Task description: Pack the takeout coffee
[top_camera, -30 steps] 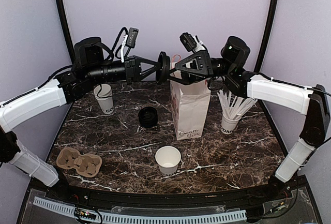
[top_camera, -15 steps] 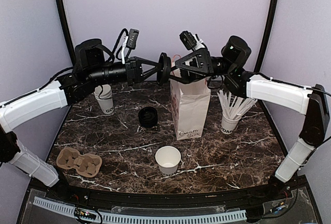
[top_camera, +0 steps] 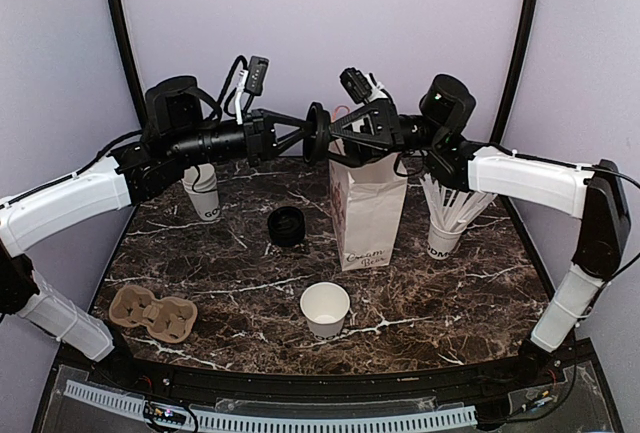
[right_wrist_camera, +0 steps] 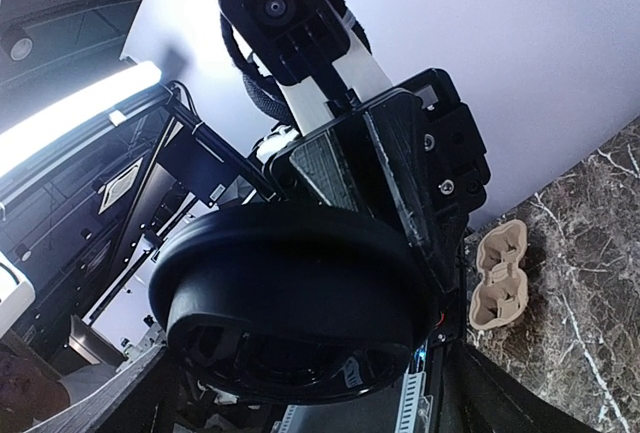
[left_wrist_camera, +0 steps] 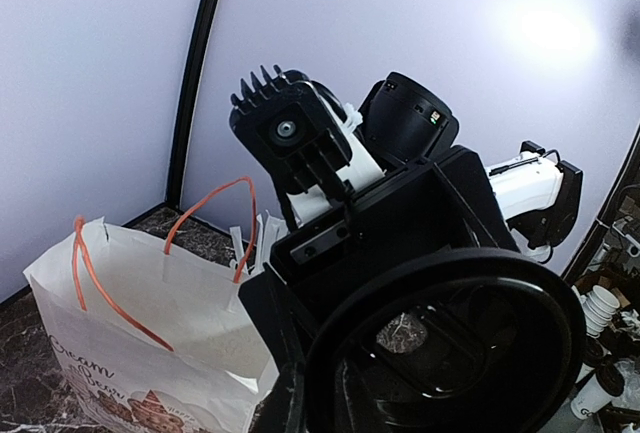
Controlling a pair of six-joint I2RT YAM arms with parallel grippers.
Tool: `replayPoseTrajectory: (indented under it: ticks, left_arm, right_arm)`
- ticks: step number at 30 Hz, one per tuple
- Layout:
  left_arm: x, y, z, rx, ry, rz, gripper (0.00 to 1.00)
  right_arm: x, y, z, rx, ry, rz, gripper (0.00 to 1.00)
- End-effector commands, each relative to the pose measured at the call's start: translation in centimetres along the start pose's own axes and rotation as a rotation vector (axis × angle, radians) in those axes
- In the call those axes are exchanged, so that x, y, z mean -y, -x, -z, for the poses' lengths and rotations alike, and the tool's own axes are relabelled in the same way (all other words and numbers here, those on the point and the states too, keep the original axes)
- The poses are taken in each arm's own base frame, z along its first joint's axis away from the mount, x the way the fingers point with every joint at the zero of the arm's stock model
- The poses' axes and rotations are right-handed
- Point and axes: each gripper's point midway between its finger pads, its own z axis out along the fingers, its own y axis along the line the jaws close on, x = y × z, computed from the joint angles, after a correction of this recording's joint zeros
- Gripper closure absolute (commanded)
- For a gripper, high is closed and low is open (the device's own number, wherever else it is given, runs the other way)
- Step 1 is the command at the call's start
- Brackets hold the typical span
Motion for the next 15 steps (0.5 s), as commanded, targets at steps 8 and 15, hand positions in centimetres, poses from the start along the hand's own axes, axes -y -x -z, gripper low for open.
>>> replayPoseTrajectory:
  ticks: [8,15]
  left_arm:
    - [0.07,0.01,0.13,0.005,0.012,-0.034,0.9]
    - [-0.06,0.03,0.19,0.005,0.023,-0.038,0.9]
  right_arm:
    - [-1.51,0.5,-0.64,0.0,0.032,0.053,0.06]
    - [-1.21,0.42,-0.62,0.001,0.027,0.046,0.08]
